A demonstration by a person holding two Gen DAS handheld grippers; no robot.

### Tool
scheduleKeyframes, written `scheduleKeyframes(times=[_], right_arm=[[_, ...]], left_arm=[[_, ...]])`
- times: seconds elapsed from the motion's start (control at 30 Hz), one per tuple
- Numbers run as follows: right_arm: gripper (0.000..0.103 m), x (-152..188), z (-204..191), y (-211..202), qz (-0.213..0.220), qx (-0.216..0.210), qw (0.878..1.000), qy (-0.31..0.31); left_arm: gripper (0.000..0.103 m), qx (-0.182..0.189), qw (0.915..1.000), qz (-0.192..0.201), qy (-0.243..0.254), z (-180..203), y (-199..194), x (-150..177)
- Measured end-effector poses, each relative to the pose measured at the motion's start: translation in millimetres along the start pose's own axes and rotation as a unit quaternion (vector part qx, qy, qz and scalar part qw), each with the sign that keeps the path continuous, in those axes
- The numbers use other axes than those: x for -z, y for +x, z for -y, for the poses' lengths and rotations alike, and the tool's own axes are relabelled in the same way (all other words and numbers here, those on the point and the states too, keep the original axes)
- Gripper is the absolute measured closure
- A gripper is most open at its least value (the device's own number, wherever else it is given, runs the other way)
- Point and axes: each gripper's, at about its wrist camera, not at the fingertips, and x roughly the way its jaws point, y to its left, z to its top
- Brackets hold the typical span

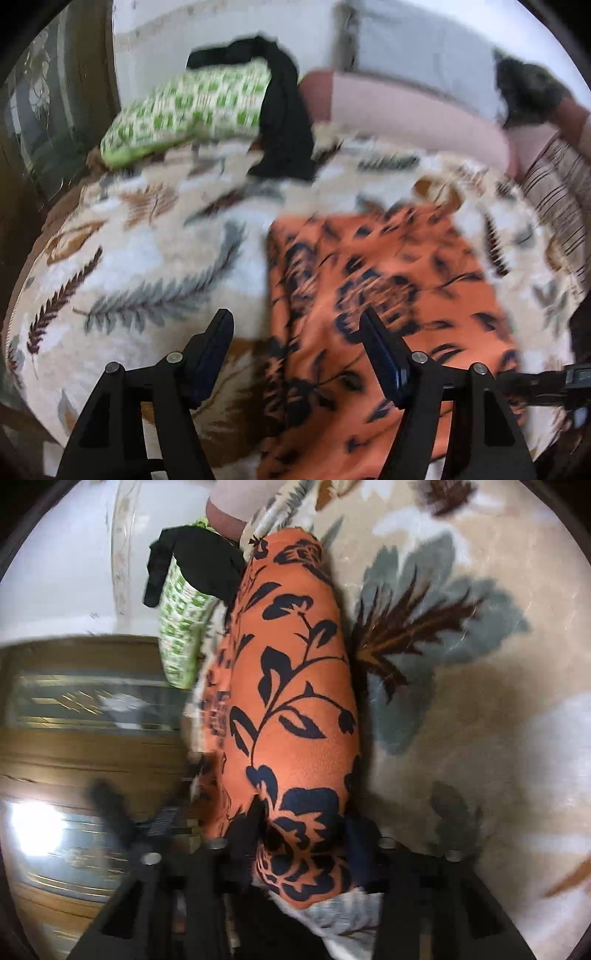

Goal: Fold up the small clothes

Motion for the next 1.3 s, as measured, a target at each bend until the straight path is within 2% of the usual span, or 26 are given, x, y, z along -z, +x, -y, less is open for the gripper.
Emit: scheduleKeyframes(times=[0.07,0.1,0.13,0.17,0.2,0.23,0.3,0.37,0.47,0.5,0.53,0.6,0.63,0.7,0.77,0.8,0.83,0.87,0.9,0.93,1.0,1.07,1.1,1.13,1.23,1.3], right_arm=[[0.068,2.5,-1.7,-1.1,0.005,0.011,1.000,-0.005],[0.068,2.1,0.2,2.2,0.000,0.017,1.000,-0.008],[0.064,1.8,5.0,6.9,-0.010,0.020,1.000,-0.006],[0.062,1.3,9.1,6.7,-0.013,0.014,1.000,0.004],[0.045,0.6,9.9,4.1,-0.021,0.007,1.000,0.013],[0.037,-0.3,6.0,-3.7,-0.018,0.004,1.000,0.006],[0.037,-5.2,-8.8,-27.7,0.032,0.009,0.999,-0.038],[0.036,-17.4,-16.5,-34.2,0.054,0.013,0.997,-0.050],[0.033,-48.5,-6.0,-1.6,0.012,-0.014,1.000,-0.002],[0.031,-54.4,1.8,11.3,0.001,-0.003,1.000,0.013],[0.046,-56.0,6.2,19.7,-0.006,0.011,1.000,0.019],[0.059,-49.6,-0.8,18.7,0.006,0.022,1.000,0.003],[0.062,-43.0,-10.9,12.5,0.019,0.030,0.999,-0.021],[0.062,-39.0,-7.2,15.2,0.017,0.043,0.999,-0.020],[0.052,-41.9,6.7,16.0,0.016,0.045,0.999,-0.001],[0.043,-44.4,11.2,13.1,0.016,0.034,0.999,0.016],[0.037,-46.9,10.6,8.1,0.019,0.021,0.999,0.020],[0.035,-47.9,8.2,1.2,0.029,0.016,0.999,0.012],[0.032,-51.7,3.0,-9.2,0.056,0.014,0.998,-0.003],[0.031,-56.3,1.1,-14.7,0.072,0.015,0.997,-0.008],[0.028,-72.4,1.8,-10.4,0.082,0.010,0.997,0.006],[0.028,-87.6,7.7,8.3,0.059,0.002,0.998,0.019],[0.035,-93.9,9.9,22.6,0.040,0.000,0.999,0.019],[0.068,-96.8,9.2,32.5,0.028,0.020,0.999,0.008],[0.071,-86.3,-11.6,23.8,0.055,0.054,0.996,-0.040],[0.070,-86.4,-7.8,25.0,0.049,0.064,0.996,-0.034]], left_arm=[[0.031,-0.013,0.9992,-0.012,0.037,11.5,15.8,5.3],[0.031,-0.031,0.9973,-0.042,0.052,14.1,35.6,11.6],[0.031,-0.033,0.9955,-0.074,0.049,10.9,54.3,17.6],[0.029,-0.017,0.9966,-0.078,0.021,1.8,61.2,21.5],[0.029,-0.004,0.9973,-0.073,-0.007,-7.5,59.4,20.3],[0.029,-0.004,0.9973,-0.073,-0.013,-11.5,57.1,18.1],[0.029,-0.001,0.9975,-0.071,-0.002,-10.5,57.4,18.7],[0.027,0.004,0.9974,-0.071,-0.008,-13.5,60.3,19.1],[0.027,0.010,0.9970,-0.073,-0.024,-19.3,64.3,19.8],[0.027,0.010,0.9971,-0.071,-0.024,-20.2,65.1,21.2],[0.027,0.011,0.9971,-0.071,-0.025,-20.9,64.7,22.0],[0.027,0.016,0.9967,-0.073,-0.030,-21.5,61.7,24.3],[0.028,0.018,0.9962,-0.076,-0.038,-23.5,60.0,22.9],[0.033,0.032,0.9946,-0.077,-0.061,-22.8,46.1,12.9],[0.034,0.037,0.9983,-0.029,-0.033,-12.1,22.8,1.9],[0.034,0.022,0.9998,0.001,-0.005,-4.9,13.3,-0.9],[0.034,0.004,0.9998,0.009,0.015,-0.6,13.6,-1.0],[0.034,-0.008,0.9996,-0.010,0.026,0.2,24.9,1.0],[0.034,-0.014,0.9979,-0.059,0.024,-3.3,48.5,6.9],[0.033,-0.011,0.9958,-0.090,0.015,-7.8,64.5,12.8],[0.028,-0.003,0.9967,-0.082,0.000,-14.0,69.8,17.5],[0.028,-0.013,0.9969,-0.076,0.014,-9.7,65.4,17.2],[0.028,-0.015,0.9969,-0.074,0.020,-8.3,64.8,18.0],[0.028,-0.014,0.9969,-0.074,0.021,-8.7,65.1,18.7],[0.025,0.005,0.9969,-0.079,-0.004,-19.8,68.3,18.3],[0.025,0.008,0.9969,-0.079,-0.008,-20.9,69.4,18.5]])
